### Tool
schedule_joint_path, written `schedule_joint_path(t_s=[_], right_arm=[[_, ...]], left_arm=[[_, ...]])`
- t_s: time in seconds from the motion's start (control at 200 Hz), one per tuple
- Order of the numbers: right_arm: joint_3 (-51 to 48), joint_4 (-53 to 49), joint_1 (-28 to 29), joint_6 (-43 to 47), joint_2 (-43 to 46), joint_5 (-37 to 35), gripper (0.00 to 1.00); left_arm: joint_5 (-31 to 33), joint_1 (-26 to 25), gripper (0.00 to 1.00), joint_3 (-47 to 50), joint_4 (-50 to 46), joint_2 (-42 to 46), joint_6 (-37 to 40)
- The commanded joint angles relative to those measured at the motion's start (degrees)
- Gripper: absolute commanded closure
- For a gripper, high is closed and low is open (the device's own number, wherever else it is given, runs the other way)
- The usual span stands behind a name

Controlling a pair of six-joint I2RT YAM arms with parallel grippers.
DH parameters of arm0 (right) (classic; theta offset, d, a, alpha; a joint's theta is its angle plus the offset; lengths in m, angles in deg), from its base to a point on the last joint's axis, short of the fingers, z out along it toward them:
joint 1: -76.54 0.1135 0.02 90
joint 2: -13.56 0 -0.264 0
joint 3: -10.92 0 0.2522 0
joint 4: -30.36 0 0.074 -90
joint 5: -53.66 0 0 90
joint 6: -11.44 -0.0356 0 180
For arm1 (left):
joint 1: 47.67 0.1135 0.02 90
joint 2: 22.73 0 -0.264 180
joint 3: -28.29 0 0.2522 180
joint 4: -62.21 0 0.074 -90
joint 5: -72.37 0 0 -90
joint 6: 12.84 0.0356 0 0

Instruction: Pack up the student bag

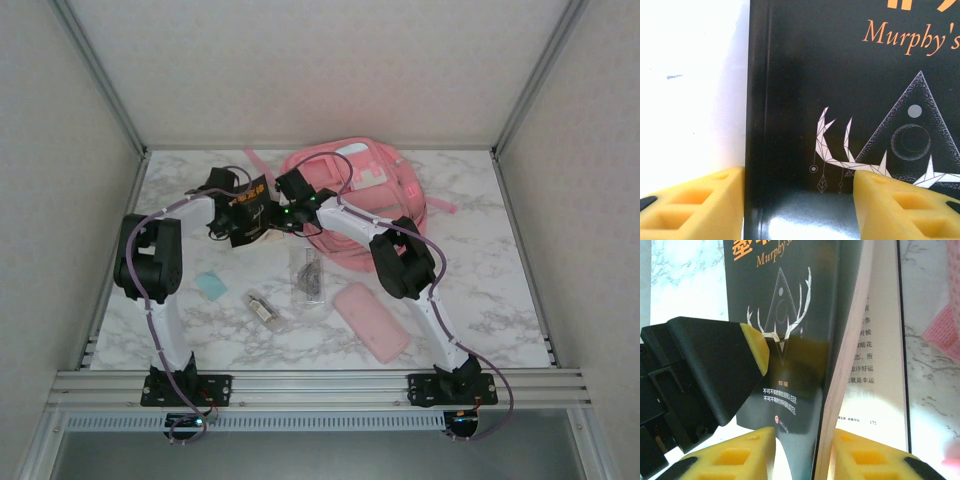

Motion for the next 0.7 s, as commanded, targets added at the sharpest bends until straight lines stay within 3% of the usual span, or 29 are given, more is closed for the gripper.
schedule_joint_path(t_s=[0.0, 0.255, 0.475, 0.656, 0.696], right_arm=[[-0.1, 1.2, -0.1, -3.3, -0.4, 1.6, 0.74], [-0.6, -1.7, -0.7, -3.9, 3.1, 0.4, 0.95], [-1.4, -0.7, -2.8, -4.4, 9.0, 4.1, 0.95], [-6.3, 3.7, -5.0, -7.0, 14.2, 7.8, 0.95], [-7.8, 5.2, -5.5, -8.1, 15.3, 8.9, 0.95]], left_arm=[[-3.6, -1.7, 0.44, 3.1, -6.3, -1.6, -0.3], [-4.1, -1.6, 0.4, 1.3, -8.7, 4.6, 0.1], [-4.5, -1.0, 0.3, 1.2, -7.5, 13.3, -2.4], [-8.4, 0.7, 0.25, 8.0, 1.4, 20.1, -8.8], [-8.5, 0.8, 0.18, 9.6, 3.4, 21.2, -10.1]])
